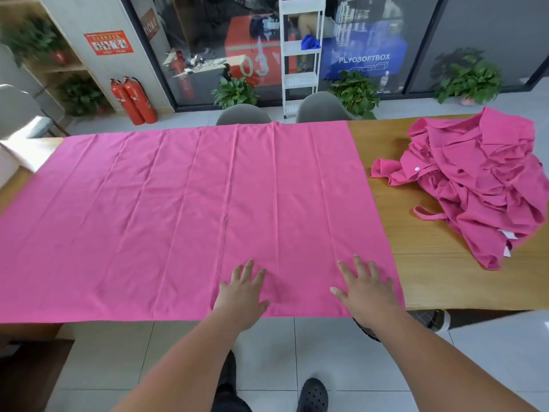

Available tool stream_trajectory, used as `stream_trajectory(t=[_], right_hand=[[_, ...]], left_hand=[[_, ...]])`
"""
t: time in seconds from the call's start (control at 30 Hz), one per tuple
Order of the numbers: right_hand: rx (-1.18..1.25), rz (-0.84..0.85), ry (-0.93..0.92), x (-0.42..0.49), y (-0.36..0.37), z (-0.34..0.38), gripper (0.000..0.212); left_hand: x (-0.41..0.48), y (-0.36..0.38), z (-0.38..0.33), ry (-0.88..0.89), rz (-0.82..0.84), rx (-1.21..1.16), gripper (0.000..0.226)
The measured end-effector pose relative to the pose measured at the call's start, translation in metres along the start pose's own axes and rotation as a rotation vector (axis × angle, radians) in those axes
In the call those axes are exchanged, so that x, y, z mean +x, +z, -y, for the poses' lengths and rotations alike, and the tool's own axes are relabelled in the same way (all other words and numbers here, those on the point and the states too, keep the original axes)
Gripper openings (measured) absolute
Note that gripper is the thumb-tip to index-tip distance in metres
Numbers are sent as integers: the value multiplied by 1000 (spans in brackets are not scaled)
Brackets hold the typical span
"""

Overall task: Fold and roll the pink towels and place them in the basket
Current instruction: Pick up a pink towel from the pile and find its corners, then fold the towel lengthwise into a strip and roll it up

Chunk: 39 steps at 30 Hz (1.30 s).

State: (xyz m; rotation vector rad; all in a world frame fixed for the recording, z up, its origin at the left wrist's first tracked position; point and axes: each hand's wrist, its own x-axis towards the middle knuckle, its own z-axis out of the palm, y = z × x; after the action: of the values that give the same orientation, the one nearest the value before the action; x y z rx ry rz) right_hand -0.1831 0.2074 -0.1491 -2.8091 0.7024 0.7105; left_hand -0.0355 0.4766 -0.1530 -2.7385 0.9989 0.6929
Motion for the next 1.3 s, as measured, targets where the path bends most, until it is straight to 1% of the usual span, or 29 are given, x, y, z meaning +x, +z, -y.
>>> stream_trajectory(t=[0.17,0.4,0.53,0.7,0.97,1.13,1.3], right_hand=[[-37,26,-101,7,-10,54,79],[-66,-2,-225,9,-29,164,78],[-93,-9,-279,13,-37,239,77],[-127,-27,-354,11,-44,349,76],[-133,-52,-481,3,-50,516,79],[-161,-33,-588,-3,-49,601,79],[-248,-14,-679,0,-48,671,79]], left_hand=[[-14,3,39,-69,-28,-46,87],[-42,-3,124,-124,-76,-106,84],[-68,-2,186,-186,-110,-178,83],[-101,1,277,-241,-160,-202,84],[-159,17,406,-378,-226,-291,85],[-195,31,469,-482,-230,-308,85],[-218,44,524,-580,-209,-333,83]])
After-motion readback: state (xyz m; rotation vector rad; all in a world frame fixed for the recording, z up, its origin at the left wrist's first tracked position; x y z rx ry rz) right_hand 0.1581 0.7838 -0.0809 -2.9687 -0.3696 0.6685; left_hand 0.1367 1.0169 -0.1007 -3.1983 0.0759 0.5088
